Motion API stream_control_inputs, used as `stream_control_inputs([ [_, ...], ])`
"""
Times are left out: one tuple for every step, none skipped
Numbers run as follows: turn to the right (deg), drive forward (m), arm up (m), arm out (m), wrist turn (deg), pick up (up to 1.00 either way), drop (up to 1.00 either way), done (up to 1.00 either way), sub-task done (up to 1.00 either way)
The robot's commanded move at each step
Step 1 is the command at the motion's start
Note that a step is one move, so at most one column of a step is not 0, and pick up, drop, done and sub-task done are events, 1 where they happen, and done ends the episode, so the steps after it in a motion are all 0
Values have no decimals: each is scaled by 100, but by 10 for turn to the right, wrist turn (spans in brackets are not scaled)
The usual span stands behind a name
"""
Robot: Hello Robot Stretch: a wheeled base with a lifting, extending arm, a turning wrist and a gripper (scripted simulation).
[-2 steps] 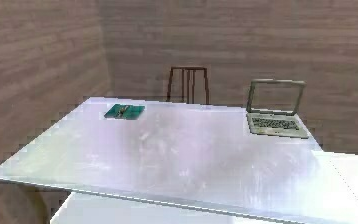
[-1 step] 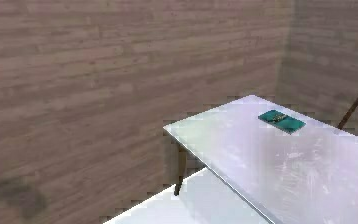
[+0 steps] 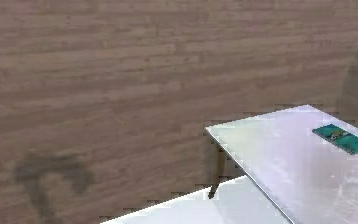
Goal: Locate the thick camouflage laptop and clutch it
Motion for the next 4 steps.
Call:
stream_control_inputs([
  [450, 0, 0, 0, 0, 0, 0, 0, 0],
  [450, 0, 0, 0, 0, 0, 0, 0, 0],
  [420, 0, 0, 0, 0, 0, 0, 0, 0],
  [0, 80, 0, 0, 0, 0, 0, 0, 0],
])
